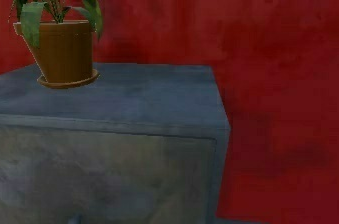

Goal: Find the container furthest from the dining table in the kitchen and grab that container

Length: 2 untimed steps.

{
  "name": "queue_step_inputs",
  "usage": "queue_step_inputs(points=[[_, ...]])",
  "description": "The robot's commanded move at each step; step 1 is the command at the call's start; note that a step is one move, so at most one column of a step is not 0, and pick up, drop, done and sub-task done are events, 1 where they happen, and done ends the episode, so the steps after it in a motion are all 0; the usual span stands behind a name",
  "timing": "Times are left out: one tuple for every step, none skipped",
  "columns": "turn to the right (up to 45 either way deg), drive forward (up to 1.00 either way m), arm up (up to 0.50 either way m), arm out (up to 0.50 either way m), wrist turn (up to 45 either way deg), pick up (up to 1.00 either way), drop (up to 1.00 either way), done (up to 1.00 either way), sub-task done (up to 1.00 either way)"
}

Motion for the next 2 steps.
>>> queue_step_inputs(points=[[-45.0,0.0,0.0,0.0,0.0,0.0,0.0,0.0,0.0],[45.0,0.0,0.0,0.0,0.0,0.0,0.0,0.0,0.0]])
